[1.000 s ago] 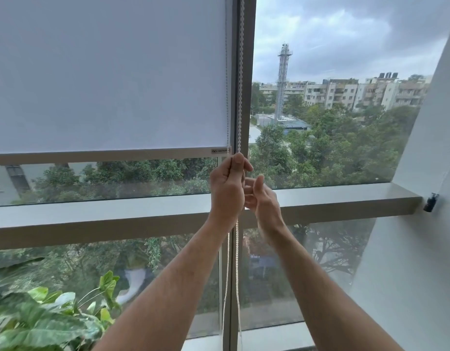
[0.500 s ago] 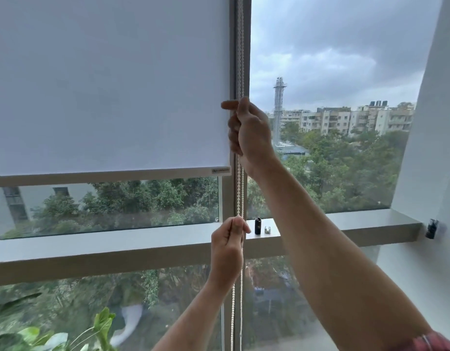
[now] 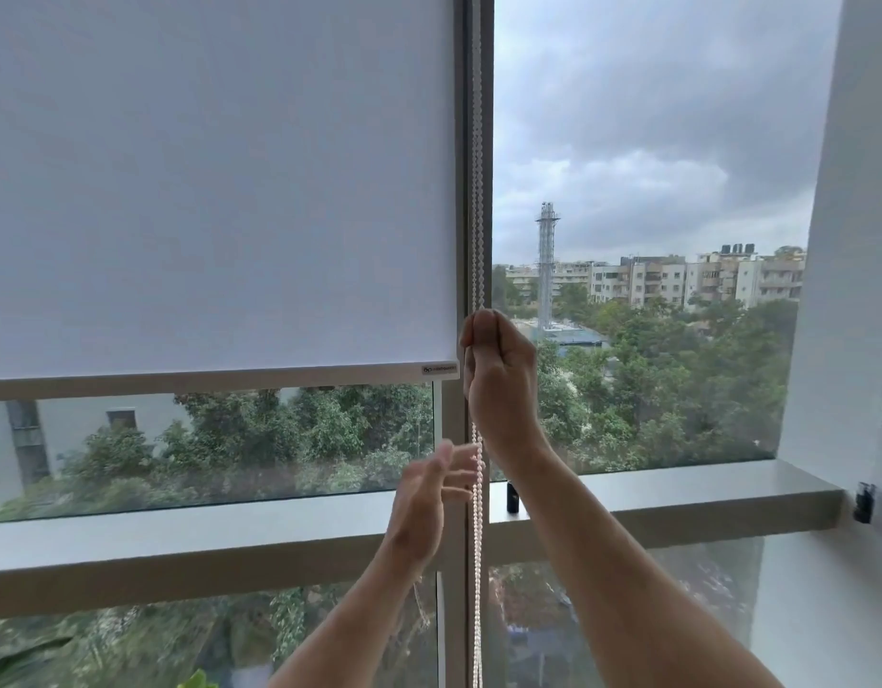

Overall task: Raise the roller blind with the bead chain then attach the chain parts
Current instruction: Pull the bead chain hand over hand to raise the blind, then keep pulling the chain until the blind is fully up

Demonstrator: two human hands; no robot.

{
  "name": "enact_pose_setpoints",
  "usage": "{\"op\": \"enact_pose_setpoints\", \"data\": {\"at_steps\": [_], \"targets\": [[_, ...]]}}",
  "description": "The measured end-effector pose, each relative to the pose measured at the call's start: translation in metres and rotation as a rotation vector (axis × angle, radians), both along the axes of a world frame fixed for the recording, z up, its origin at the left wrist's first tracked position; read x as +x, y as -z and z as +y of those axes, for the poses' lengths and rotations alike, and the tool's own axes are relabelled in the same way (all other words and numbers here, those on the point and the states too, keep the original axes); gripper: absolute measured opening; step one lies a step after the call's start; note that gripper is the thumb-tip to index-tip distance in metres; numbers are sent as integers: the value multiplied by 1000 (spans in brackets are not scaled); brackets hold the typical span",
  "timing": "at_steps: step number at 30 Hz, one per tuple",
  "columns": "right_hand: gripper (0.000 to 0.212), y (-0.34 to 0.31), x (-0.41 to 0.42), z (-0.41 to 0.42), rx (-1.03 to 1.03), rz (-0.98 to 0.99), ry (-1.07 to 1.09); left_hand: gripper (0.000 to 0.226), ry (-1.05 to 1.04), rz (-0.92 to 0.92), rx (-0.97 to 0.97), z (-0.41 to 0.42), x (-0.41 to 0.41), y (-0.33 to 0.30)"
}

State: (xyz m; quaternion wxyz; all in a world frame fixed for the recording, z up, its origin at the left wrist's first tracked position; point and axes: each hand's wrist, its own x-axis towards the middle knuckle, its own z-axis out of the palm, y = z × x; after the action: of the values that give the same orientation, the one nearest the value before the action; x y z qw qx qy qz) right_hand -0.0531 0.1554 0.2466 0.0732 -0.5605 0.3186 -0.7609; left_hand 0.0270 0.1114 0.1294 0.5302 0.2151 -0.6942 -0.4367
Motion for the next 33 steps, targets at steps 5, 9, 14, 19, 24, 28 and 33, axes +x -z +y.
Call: {"op": "enact_pose_setpoints", "data": {"at_steps": [5, 9, 14, 19, 24, 28, 33], "targets": [[38, 27, 2, 0, 2, 6, 29, 47, 0, 205, -90, -1, 2, -81], [37, 61, 6, -6, 65, 10, 37, 35, 1, 193, -168, 4, 3, -140], [36, 86, 6, -6, 81, 10, 25, 36, 168, 224, -73, 18, -8, -180], [38, 81, 2, -7, 151, -12, -94, 43, 92, 369, -92, 32, -24, -179], [63, 40, -21, -5, 232, -83, -324, 42, 16, 411, -179, 39, -27, -176], [70, -19, -29, -8, 198, -94, -241, 43, -22, 381, -201, 35, -27, -157], [45, -84, -16, -4, 139, -78, -301, 41, -28, 354, -181, 31, -24, -121]]}}
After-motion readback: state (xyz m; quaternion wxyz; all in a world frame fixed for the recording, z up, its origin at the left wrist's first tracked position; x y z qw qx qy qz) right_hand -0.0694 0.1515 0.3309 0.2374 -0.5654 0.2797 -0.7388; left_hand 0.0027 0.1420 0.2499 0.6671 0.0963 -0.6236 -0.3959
